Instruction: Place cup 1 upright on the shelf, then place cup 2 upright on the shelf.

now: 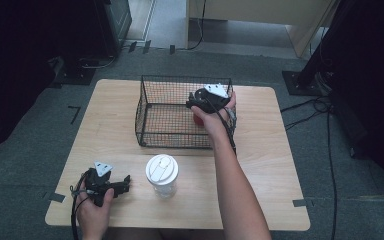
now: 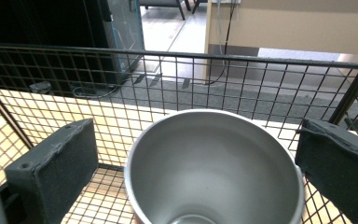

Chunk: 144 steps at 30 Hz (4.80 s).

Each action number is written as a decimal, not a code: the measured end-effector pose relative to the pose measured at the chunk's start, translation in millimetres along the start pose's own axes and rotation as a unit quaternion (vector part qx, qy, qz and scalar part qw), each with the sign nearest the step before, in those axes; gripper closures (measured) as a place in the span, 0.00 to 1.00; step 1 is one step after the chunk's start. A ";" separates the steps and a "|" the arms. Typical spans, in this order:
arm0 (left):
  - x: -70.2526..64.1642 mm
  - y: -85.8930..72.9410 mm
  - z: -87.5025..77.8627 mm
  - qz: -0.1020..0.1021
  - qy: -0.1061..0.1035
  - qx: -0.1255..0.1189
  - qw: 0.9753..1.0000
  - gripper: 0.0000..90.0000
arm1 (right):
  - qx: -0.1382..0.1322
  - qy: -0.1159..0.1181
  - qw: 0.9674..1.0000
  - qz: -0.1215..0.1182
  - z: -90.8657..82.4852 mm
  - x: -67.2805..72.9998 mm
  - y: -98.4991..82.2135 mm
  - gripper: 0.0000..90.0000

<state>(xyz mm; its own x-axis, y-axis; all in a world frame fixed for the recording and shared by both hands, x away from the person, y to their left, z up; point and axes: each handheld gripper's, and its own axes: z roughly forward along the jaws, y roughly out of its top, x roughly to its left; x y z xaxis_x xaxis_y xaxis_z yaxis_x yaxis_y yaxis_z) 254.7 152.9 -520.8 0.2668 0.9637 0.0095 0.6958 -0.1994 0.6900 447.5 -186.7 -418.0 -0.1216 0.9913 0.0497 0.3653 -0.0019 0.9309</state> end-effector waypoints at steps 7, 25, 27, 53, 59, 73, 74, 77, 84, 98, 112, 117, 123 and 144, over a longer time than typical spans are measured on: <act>-0.1 0.2 0.1 0.000 0.000 0.000 1.000 0.00 | -0.004 0.013 1.000 0.007 -11.0 0.2 8.0 0.00; -0.3 0.8 0.7 0.003 0.000 0.001 1.000 0.00 | 0.006 0.058 0.998 -0.007 -61.9 1.5 5.9 0.00; -0.5 0.8 0.8 0.002 -0.001 0.000 1.000 0.00 | 0.007 0.062 0.998 -0.010 -68.0 1.9 2.6 0.00; -2.0 2.6 2.4 0.001 0.001 0.000 1.000 0.00 | -0.008 0.111 0.993 -0.038 -150.9 -7.9 -52.4 0.00; -2.1 2.6 2.5 0.000 0.001 0.000 1.000 0.00 | -0.005 0.119 0.992 -0.052 -159.5 -6.9 -69.3 0.00; -2.3 2.5 2.6 -0.001 0.001 -0.002 1.000 0.00 | 0.008 0.156 0.986 -0.065 -177.2 1.2 -108.7 0.00; -2.3 2.4 2.6 -0.001 0.001 -0.002 1.000 0.00 | 0.006 0.156 0.985 -0.069 -178.0 0.9 -110.5 0.00; -2.7 1.7 1.8 0.003 -0.002 -0.001 1.000 0.00 | 0.007 0.163 0.984 -0.071 -180.1 1.3 -116.8 0.00; -2.7 1.7 1.8 0.003 -0.002 -0.001 1.000 0.00 | 0.014 0.188 0.980 -0.069 -183.6 7.8 -129.7 0.00; -2.7 1.7 1.8 0.003 -0.002 -0.001 1.000 0.00 | 0.022 0.234 0.969 -0.077 -193.1 24.3 -140.3 0.00; -2.5 1.7 1.7 0.004 -0.002 0.000 1.000 0.00 | 0.026 0.270 0.958 -0.091 -199.8 41.8 -142.0 0.00; -2.5 1.7 1.6 0.004 -0.002 0.001 1.000 0.00 | 0.025 0.284 0.954 -0.091 -203.0 50.4 -143.1 0.00; -3.2 2.5 2.4 0.003 -0.002 0.000 1.000 0.00 | 0.022 0.303 0.949 -0.091 -202.5 64.5 -140.4 0.00; -3.1 2.9 2.8 0.004 -0.002 0.000 1.000 0.00 | 0.006 0.312 0.948 -0.066 -184.3 97.6 -131.4 0.03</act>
<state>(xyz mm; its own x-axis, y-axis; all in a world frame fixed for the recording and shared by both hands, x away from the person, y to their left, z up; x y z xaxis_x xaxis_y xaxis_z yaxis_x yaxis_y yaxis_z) 257.8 148.8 -520.8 0.2750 0.9614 0.0116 0.6941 -0.2069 0.6896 217.5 -113.9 -468.7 -0.6874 0.7127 0.1398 0.3181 0.1224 0.9401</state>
